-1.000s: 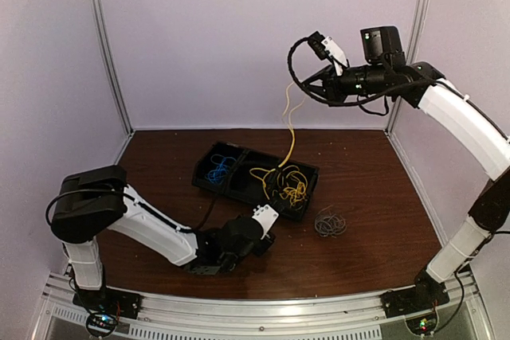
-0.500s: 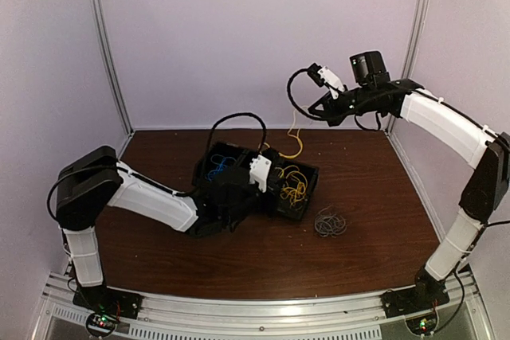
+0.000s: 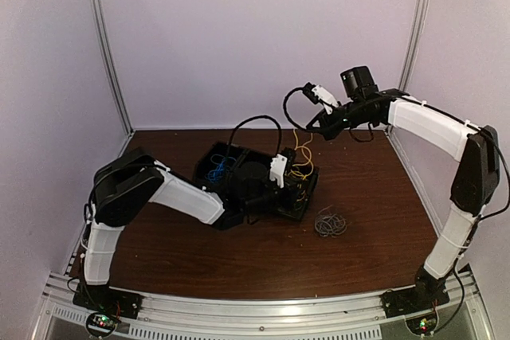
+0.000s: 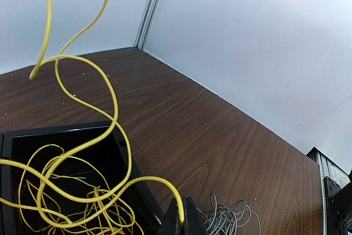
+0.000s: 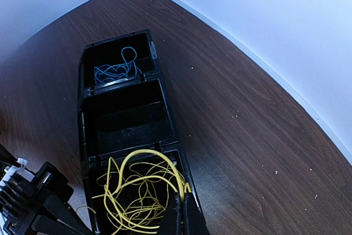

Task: Untangle the cables

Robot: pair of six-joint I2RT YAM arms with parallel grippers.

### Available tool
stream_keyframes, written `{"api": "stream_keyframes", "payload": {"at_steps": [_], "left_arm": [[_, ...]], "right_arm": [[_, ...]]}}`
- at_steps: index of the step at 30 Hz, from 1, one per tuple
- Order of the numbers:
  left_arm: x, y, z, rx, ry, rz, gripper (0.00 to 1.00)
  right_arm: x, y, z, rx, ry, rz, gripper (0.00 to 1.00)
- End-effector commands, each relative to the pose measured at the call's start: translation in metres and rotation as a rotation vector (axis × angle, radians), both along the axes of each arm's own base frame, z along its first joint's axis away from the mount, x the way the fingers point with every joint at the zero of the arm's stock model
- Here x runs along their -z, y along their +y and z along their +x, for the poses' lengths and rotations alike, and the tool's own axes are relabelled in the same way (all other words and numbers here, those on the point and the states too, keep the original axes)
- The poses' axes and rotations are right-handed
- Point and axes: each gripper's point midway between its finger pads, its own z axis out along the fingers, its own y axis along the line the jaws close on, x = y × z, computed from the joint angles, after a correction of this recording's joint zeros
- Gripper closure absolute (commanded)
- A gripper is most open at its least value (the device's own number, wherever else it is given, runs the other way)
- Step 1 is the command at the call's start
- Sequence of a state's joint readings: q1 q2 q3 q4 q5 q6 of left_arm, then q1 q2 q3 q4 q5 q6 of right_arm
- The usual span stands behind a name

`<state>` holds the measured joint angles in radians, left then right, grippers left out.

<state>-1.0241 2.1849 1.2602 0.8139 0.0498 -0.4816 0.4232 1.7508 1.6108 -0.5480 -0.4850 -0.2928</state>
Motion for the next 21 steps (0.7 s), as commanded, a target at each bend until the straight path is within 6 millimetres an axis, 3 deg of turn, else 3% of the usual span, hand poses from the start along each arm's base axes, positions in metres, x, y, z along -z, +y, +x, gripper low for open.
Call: {"api": "stream_keyframes", "payload": {"at_steps": [1,6,11,16,21], "left_arm": [[-0.006,-0.001,0.017,-0.019,0.043,-0.061,0.96],[0.007,0.009,0.033,-0.058,0.092,-0.061,0.91],[0.010,0.014,0.042,-0.106,0.108,-0.029,0.68],[-0.014,0.026,0.032,-0.098,0.071,-0.060,0.59],[-0.039,0.052,0.003,-0.055,0.038,-0.081,0.53]], "right_arm": [[0.015,0.005,0.001,-0.027,0.021,0.002,1.00],[0.033,0.009,0.005,-0.027,0.063,-0.002,1.00],[0.040,0.010,0.006,-0.027,0.079,-0.005,1.00],[0.043,0.010,0.002,-0.037,0.093,-0.001,1.00],[0.053,0.013,-0.006,-0.056,0.124,0.004,1.00]]}}
